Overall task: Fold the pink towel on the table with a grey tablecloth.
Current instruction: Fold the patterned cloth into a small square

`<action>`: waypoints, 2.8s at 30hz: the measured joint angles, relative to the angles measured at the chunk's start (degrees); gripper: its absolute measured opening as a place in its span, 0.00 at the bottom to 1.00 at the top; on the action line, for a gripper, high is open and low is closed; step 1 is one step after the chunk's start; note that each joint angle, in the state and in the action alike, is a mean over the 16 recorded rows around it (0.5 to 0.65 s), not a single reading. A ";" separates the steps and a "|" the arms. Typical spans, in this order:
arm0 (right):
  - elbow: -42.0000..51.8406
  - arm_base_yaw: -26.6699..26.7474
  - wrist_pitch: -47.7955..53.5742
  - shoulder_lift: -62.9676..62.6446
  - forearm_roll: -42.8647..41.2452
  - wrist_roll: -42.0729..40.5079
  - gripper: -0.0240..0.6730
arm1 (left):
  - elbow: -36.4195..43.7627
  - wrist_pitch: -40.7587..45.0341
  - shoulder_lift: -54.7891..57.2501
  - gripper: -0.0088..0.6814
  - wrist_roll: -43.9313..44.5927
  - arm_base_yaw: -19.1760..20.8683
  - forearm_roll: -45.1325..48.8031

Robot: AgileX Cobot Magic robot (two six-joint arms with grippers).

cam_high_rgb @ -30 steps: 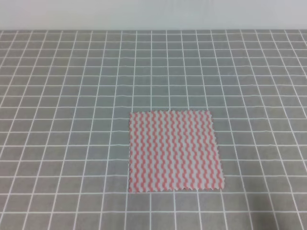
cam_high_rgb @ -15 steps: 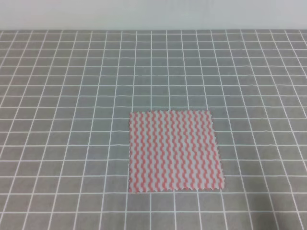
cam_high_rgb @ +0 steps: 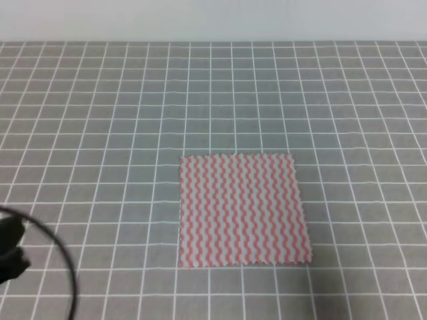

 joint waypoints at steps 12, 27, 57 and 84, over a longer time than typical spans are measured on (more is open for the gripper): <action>-8.64 0.23 15.37 17.06 4.16 -5.11 0.01 | -8.41 7.95 21.41 0.01 35.63 -4.31 -28.10; -13.26 15.54 10.80 37.87 21.03 -17.04 0.01 | -17.33 5.25 42.17 0.01 59.87 -22.72 -49.60; -24.04 21.60 2.45 66.48 8.19 -7.20 0.48 | -22.57 5.54 56.05 0.01 65.34 -24.00 -54.06; -24.14 20.81 2.54 68.77 10.68 -7.27 0.49 | -24.42 9.52 69.86 0.01 65.29 -24.00 -50.85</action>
